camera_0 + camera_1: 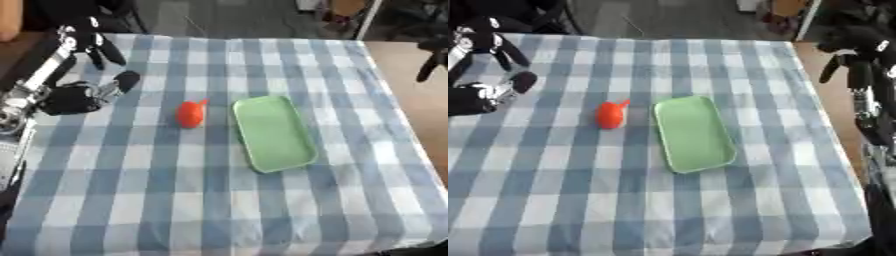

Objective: Pick up objects on the table and place them in the box.

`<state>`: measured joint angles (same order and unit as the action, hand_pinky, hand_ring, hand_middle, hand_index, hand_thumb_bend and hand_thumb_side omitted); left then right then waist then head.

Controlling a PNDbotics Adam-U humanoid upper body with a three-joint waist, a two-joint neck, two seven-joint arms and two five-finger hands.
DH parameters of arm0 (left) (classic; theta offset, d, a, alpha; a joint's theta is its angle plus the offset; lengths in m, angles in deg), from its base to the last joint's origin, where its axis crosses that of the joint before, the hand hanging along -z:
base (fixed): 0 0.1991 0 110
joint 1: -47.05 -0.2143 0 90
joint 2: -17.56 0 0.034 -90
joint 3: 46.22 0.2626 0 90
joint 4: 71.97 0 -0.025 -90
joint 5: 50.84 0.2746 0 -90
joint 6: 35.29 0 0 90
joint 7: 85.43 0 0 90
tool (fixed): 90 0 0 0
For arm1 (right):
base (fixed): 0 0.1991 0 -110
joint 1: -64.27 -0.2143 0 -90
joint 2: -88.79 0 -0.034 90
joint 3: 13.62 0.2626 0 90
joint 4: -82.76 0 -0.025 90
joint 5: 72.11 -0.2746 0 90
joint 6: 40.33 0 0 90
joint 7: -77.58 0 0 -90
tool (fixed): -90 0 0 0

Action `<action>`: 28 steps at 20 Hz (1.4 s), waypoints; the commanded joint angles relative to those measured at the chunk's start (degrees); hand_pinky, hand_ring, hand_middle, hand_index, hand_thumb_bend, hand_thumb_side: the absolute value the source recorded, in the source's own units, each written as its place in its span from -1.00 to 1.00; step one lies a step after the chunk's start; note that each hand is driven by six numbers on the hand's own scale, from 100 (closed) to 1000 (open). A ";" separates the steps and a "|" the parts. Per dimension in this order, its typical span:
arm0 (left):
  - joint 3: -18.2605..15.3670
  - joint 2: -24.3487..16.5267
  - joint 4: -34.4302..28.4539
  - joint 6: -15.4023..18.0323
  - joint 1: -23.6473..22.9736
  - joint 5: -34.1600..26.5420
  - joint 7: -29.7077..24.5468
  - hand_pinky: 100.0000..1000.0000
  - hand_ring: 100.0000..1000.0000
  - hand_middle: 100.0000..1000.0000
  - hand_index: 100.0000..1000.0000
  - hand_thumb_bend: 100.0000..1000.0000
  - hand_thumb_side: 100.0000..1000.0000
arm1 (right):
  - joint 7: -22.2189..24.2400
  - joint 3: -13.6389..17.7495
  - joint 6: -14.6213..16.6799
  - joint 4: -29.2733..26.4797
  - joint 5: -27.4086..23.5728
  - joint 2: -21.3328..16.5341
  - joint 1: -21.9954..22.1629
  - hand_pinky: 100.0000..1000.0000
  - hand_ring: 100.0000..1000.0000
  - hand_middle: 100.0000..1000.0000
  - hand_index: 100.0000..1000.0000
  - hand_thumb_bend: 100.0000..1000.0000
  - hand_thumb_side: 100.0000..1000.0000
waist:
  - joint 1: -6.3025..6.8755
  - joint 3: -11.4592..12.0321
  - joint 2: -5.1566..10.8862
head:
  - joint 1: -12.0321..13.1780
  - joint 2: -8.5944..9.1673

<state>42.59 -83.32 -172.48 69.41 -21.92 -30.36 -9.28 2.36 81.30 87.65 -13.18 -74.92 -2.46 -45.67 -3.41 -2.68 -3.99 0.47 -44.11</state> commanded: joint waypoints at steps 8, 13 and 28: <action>1.04 -3.41 1.28 1.81 3.60 -2.71 0.72 -0.20 -0.06 0.42 -0.16 0.37 0.29 | 0.24 0.30 0.00 -0.42 0.04 -1.78 -0.61 -0.45 0.31 0.16 0.66 -0.98 0.28 | 0.34 -0.21 0.70 | -0.41 -0.01; 2.21 -4.38 2.39 2.95 5.87 -2.67 0.22 -0.16 0.00 0.50 -0.01 0.45 0.28 | 0.34 0.26 0.01 -0.38 -0.01 -1.79 -0.61 -0.46 0.31 0.16 0.65 -0.97 0.28 | 0.38 -0.29 0.75 | -0.37 -0.01; 8.50 -6.64 14.46 13.48 14.55 1.49 -9.50 0.08 0.16 0.58 0.29 0.74 0.40 | 0.97 -0.04 0.20 -0.11 -0.35 -1.83 -0.76 -0.46 0.30 0.16 0.66 -0.96 0.28 | 0.42 -0.65 0.80 | -0.13 -0.01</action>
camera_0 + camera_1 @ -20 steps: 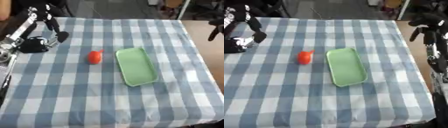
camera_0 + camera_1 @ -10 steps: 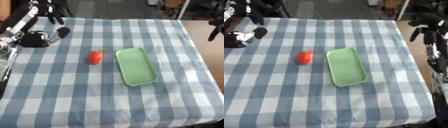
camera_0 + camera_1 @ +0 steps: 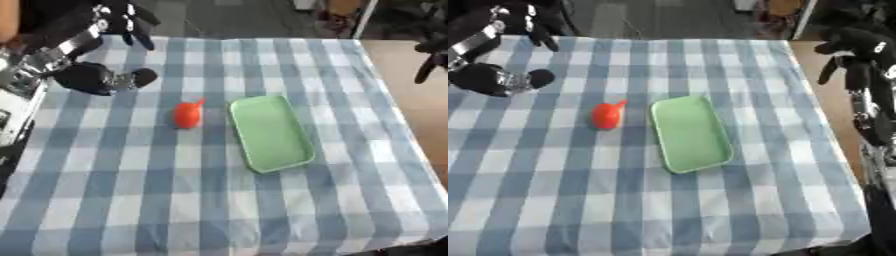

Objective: Pick up objects on the table and place them in the box.

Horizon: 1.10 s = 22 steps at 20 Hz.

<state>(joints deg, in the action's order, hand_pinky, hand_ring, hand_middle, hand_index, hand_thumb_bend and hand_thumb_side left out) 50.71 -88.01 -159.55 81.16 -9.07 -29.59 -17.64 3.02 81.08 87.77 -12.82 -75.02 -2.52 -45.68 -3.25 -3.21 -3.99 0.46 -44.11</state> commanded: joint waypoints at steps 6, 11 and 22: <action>1.75 -1.49 6.82 4.58 4.53 2.57 -2.53 0.10 0.16 0.55 0.33 0.78 0.44 | 0.62 0.11 0.17 -0.26 -0.38 -1.79 -0.77 -0.47 0.29 0.15 0.66 -0.96 0.29 | 0.16 -0.01 0.73 | -0.05 -0.01; 2.57 -0.61 11.49 5.61 6.52 4.72 -2.17 0.08 0.14 0.53 0.33 0.78 0.48 | 0.84 0.03 0.25 -0.11 -0.50 -1.77 -0.73 -0.48 0.29 0.15 0.66 -0.97 0.29 | 0.09 0.02 0.73 | -0.04 -0.01; 4.32 2.29 20.44 8.63 10.73 10.63 -1.44 0.11 0.15 0.46 0.42 0.83 0.53 | 1.30 -0.25 0.41 0.09 -0.82 -1.68 -0.91 -0.48 0.29 0.15 0.66 -0.98 0.29 | -0.01 -0.09 0.72 | 0.04 -0.01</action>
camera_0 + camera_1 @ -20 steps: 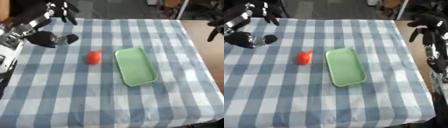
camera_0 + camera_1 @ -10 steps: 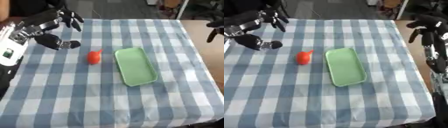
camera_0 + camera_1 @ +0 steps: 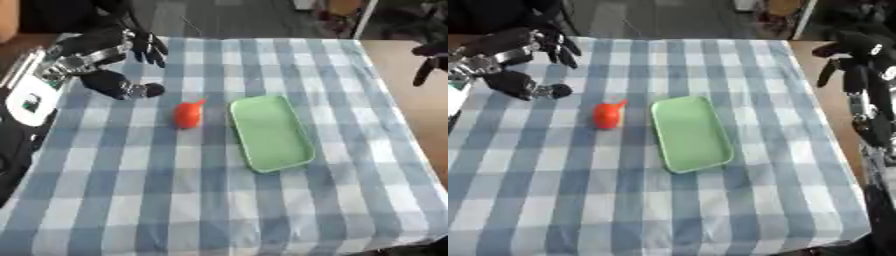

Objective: Pick up objects on the table and place them in the box.

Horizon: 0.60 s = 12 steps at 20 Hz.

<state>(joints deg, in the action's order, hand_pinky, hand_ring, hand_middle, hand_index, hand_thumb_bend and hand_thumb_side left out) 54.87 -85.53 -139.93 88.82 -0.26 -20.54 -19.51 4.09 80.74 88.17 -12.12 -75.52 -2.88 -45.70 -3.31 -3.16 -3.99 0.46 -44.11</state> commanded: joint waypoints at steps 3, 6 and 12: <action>0.53 0.65 2.53 2.11 2.69 3.76 1.38 0.13 0.15 0.45 0.44 0.83 0.54 | 0.36 0.02 0.05 -0.56 -0.40 -1.30 -0.95 -0.48 0.29 0.15 0.66 -0.98 0.29 | 0.01 -0.15 0.65 | 0.12 -0.01; 0.87 1.43 3.82 3.06 3.23 5.64 2.36 0.14 0.16 0.44 0.46 0.83 0.55 | 0.43 -0.01 0.08 -0.52 -0.48 -1.28 -1.02 -0.49 0.28 0.15 0.66 -0.98 0.29 | -0.03 -0.21 0.56 | 0.12 -0.01; 1.32 3.02 6.53 4.36 4.35 8.76 3.83 0.15 0.16 0.43 0.48 0.82 0.57 | 0.55 -0.03 0.13 -0.47 -0.56 -1.24 -1.06 -0.49 0.28 0.15 0.66 -0.98 0.29 | -0.09 -0.29 0.43 | 0.15 -0.01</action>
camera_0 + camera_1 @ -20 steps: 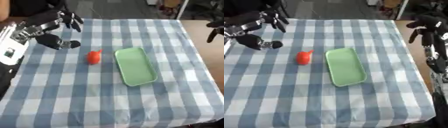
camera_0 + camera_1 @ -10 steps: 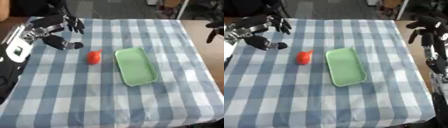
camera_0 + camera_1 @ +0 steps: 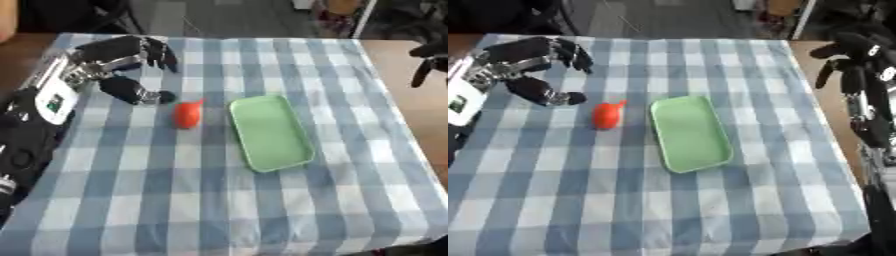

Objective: Pick up objects on the table and place them in the box.

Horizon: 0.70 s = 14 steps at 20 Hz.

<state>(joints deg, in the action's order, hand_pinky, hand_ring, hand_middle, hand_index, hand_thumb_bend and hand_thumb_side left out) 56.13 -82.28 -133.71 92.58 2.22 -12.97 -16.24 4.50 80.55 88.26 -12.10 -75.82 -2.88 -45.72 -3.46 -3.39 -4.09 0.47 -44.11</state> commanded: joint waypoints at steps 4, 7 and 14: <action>0.47 0.41 1.13 1.54 2.08 2.73 1.19 0.16 0.16 0.43 0.50 0.83 0.58 | 0.21 0.15 0.05 -0.48 -0.31 -1.20 -1.06 -0.49 0.28 0.14 0.66 -0.98 0.29 | 0.06 -0.11 0.45 | 0.19 -0.01; 0.79 0.74 1.38 2.11 2.07 3.66 1.45 0.16 0.16 0.42 0.51 0.84 0.58 | 0.23 0.17 0.04 -0.50 -0.35 -1.20 -1.05 -0.49 0.28 0.14 0.66 -0.98 0.29 | 0.06 -0.15 0.41 | 0.18 -0.01; 1.17 1.41 1.84 2.94 1.91 5.17 2.00 0.17 0.17 0.42 0.52 0.89 0.58 | 0.24 0.22 0.04 -0.49 -0.37 -1.19 -0.96 -0.50 0.28 0.14 0.66 -0.99 0.29 | 0.03 -0.15 0.39 | 0.22 -0.01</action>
<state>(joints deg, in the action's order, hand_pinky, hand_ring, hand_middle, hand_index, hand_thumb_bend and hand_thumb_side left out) 57.42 -80.40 -131.45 95.23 2.60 -8.12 -14.37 4.54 80.55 88.27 -12.09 -76.00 -2.88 -45.72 -3.48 -3.45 -4.28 0.48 -44.11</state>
